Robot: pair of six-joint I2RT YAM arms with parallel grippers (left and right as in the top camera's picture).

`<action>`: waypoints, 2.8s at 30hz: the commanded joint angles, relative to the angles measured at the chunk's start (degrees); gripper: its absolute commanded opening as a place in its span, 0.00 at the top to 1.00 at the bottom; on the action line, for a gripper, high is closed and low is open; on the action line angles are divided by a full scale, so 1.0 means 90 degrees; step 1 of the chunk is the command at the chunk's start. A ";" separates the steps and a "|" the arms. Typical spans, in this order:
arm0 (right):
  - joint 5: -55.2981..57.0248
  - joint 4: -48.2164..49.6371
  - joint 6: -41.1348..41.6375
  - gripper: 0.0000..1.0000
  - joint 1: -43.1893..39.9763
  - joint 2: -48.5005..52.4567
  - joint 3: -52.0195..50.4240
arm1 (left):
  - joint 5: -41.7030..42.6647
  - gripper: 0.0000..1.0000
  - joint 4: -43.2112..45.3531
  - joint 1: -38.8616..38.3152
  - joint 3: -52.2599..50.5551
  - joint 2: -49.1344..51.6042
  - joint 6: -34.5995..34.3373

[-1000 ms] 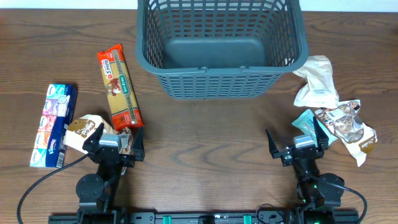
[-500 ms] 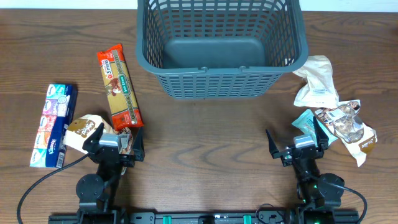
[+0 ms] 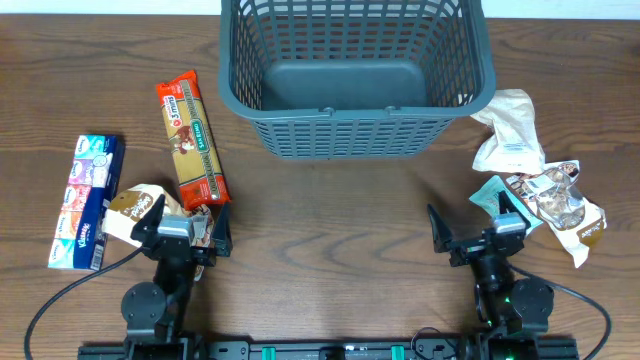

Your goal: Pack container

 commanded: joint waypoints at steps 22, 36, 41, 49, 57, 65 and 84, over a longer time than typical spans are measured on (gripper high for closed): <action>-0.1734 -0.1615 0.1188 0.01 -0.0073 0.0498 0.2941 | 0.1367 0.01 0.2205 0.0015 0.0284 0.0080 -0.1447; -0.2093 -0.4124 0.0505 0.01 -0.0073 0.2730 0.5625 | 0.2093 0.01 0.2987 -0.1166 0.1991 0.2642 -0.1637; -0.2059 -0.5100 0.0119 0.01 -0.0073 0.3206 0.6713 | 0.2093 0.01 0.2987 -0.1821 0.3031 0.4048 -0.1637; -0.1413 -0.6693 -0.0372 0.01 -0.0073 0.3366 0.7295 | 0.2098 0.01 0.3191 -0.2380 0.3959 0.5586 -0.1639; -0.1469 -0.6929 -0.0692 0.01 -0.0073 0.3376 0.7295 | 0.2404 0.01 0.3359 -0.2378 0.3959 0.5612 -0.1639; -0.0444 -0.7499 -0.0913 0.01 -0.0073 0.3888 0.7305 | 0.2601 0.01 0.2521 -0.2353 0.3961 0.5629 -0.1243; 0.1294 -0.9440 -0.0794 0.01 -0.0073 0.6754 0.9457 | 0.1365 0.01 0.0316 -0.2322 0.3961 0.5792 0.0177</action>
